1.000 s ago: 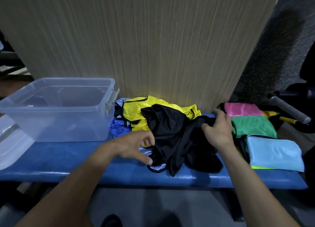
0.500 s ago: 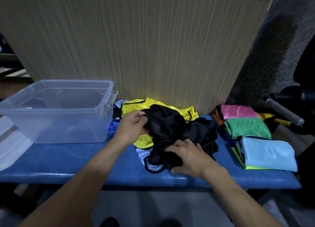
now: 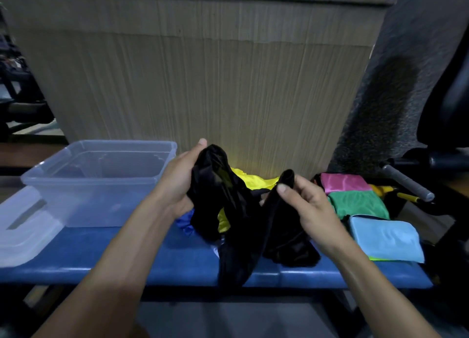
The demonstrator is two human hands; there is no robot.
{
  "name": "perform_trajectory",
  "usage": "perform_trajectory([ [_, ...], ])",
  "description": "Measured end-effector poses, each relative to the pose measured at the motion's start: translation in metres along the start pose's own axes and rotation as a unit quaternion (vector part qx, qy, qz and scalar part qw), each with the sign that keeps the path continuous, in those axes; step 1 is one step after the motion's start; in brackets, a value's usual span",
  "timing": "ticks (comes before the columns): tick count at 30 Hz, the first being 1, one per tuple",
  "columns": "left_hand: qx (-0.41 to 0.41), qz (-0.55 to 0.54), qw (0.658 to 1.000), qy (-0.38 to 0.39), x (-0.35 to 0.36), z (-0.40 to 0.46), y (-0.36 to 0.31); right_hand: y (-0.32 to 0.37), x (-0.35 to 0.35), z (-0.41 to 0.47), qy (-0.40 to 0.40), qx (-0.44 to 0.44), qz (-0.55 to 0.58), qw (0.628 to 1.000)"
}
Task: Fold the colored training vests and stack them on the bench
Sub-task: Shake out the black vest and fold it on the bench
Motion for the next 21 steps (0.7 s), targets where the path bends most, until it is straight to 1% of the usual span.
perform_trajectory([
  [2,-0.016,0.015,0.999,0.036,0.019,-0.012,-0.021,0.024,0.0,0.01,-0.023,0.003,0.056,0.998],
  [3,-0.013,0.025,0.998,0.049,0.028,-0.019,-0.034,0.039,-0.002,0.015,-0.034,-0.006,0.06,0.998],
  [5,0.016,0.063,0.996,0.054,0.047,-0.035,-0.066,0.068,-0.006,0.03,-0.049,-0.03,0.058,0.997],
  [7,0.049,0.128,0.989,0.061,0.065,-0.049,-0.095,0.098,-0.007,0.047,-0.05,-0.056,0.059,0.995],
  [8,0.057,0.159,0.982,0.087,0.077,-0.057,-0.106,0.114,-0.007,0.055,-0.052,-0.07,0.057,0.995],
  [9,0.063,0.191,0.97,0.136,0.093,-0.068,-0.115,0.13,-0.006,0.061,-0.053,-0.085,0.052,0.994],
  [11,0.077,0.263,0.932,0.237,0.116,-0.088,-0.126,0.158,-0.004,0.07,-0.057,-0.106,0.033,0.992],
  [12,0.088,0.311,0.907,0.27,0.122,-0.097,-0.13,0.168,-0.004,0.072,-0.061,-0.113,0.02,0.991],
  [14,0.103,0.401,0.858,0.303,0.128,-0.11,-0.132,0.182,-0.003,0.074,-0.071,-0.124,-0.004,0.99],
  [15,0.101,0.429,0.846,0.301,0.127,-0.111,-0.131,0.187,-0.003,0.075,-0.073,-0.126,-0.013,0.989],
  [16,0.1,0.446,0.842,0.286,0.126,-0.11,-0.132,0.19,-0.002,0.075,-0.073,-0.123,-0.017,0.99],
  [18,0.108,0.451,0.856,0.229,0.119,-0.103,-0.142,0.193,0.003,0.074,-0.059,-0.105,-0.016,0.993],
  [21,0.126,0.434,0.879,0.152,0.11,-0.093,-0.157,0.194,0.014,0.07,-0.004,-0.065,-0.008,0.998],
])
Point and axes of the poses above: each hand's wrist, its own z-axis towards the middle knuckle, its own x-axis out of the palm, y = z × x, the point moved 10 cm from there along z, towards the middle knuckle, and after that the axes turned 10 degrees about -x, right-handed, at the moved point
